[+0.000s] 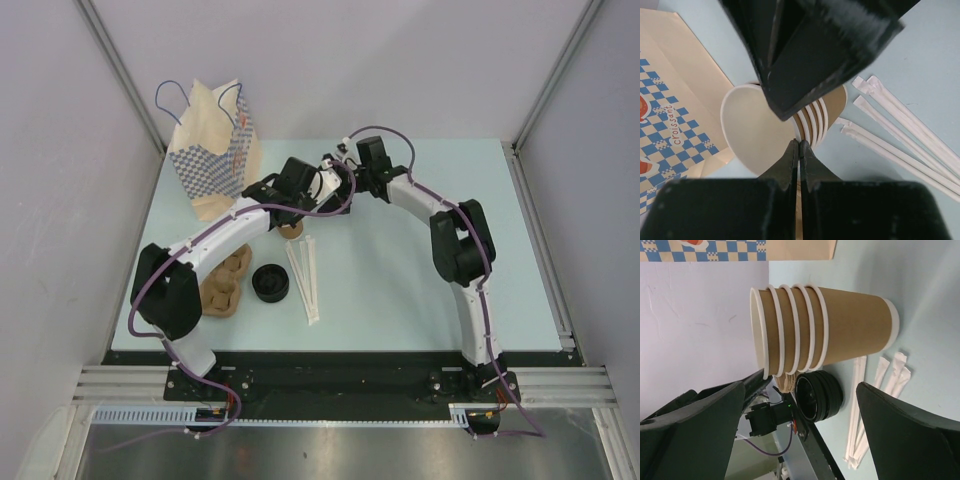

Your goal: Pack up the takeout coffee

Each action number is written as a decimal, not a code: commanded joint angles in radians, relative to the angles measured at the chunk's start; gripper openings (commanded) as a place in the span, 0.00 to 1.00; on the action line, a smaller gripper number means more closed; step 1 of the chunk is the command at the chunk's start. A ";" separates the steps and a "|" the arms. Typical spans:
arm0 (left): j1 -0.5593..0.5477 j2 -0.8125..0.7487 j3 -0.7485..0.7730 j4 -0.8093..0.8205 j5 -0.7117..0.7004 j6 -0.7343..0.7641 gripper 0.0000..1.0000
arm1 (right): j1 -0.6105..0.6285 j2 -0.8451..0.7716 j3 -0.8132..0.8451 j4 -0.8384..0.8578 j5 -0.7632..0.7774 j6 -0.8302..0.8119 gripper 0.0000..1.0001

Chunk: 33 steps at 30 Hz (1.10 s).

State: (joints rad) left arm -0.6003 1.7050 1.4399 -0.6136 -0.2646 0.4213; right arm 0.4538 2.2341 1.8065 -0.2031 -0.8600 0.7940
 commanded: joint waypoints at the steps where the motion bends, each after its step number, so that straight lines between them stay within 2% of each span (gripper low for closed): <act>1: -0.004 -0.021 0.020 0.018 0.018 -0.026 0.00 | 0.020 0.036 0.056 0.050 -0.027 0.028 1.00; 12: -0.006 -0.015 0.027 0.017 0.011 -0.026 0.00 | 0.002 0.042 0.028 0.097 -0.074 0.048 1.00; 33: -0.001 -0.008 0.039 0.014 0.024 -0.036 0.00 | 0.005 0.050 -0.001 0.062 -0.048 0.021 0.99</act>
State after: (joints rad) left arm -0.6003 1.7061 1.4418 -0.6144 -0.2565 0.4084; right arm 0.4534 2.2871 1.7992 -0.1478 -0.9054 0.8276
